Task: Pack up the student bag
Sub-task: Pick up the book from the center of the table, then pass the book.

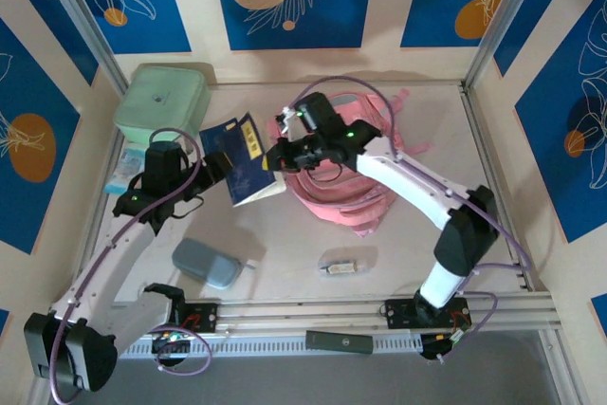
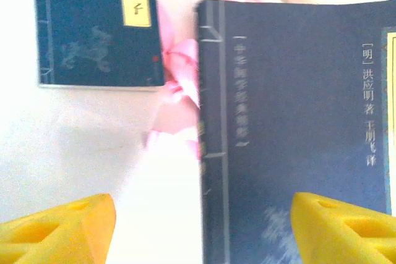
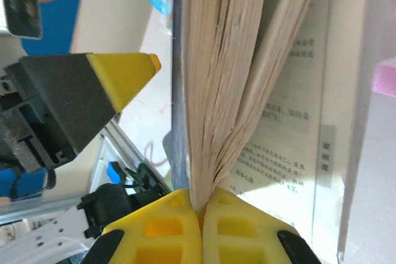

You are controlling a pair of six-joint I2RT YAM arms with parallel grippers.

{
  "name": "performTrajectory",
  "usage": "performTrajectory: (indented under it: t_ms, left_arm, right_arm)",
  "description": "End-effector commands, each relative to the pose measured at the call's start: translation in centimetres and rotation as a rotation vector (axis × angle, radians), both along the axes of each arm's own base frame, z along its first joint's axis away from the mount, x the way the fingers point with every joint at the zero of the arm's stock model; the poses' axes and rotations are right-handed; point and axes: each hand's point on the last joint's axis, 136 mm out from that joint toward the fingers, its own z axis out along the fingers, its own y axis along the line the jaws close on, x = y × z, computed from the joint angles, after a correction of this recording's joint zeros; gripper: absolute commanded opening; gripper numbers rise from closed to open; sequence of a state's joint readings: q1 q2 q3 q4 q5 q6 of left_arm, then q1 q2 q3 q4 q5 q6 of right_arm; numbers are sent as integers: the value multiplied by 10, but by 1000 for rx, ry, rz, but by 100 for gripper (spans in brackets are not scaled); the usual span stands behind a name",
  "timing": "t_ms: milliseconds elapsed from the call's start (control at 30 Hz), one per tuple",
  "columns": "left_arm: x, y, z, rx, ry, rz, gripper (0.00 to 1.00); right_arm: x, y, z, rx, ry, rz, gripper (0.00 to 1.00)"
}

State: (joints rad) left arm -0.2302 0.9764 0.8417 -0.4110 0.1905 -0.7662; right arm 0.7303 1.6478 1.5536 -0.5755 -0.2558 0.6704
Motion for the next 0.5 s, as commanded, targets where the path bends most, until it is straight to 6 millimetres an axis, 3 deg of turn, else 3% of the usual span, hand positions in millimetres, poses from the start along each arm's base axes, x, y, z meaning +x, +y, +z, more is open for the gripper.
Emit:
performTrajectory:
  t_ms: [0, 133, 267, 467]
  left_arm:
    - [-2, -21, 24, -129, -27, -83, 75]
    - [5, -51, 58, -287, -123, -191, 75]
    - [10, -73, 75, -412, -163, -258, 74]
    - [12, -104, 89, -481, -178, -313, 74]
  right_arm:
    - [-3, -19, 24, 110, 18, 6, 0]
    - [-1, -44, 45, 213, 7, 10, 0]
    - [2, -67, 63, 282, -19, -10, 0]
    - [-3, -79, 84, 389, -45, 21, 0]
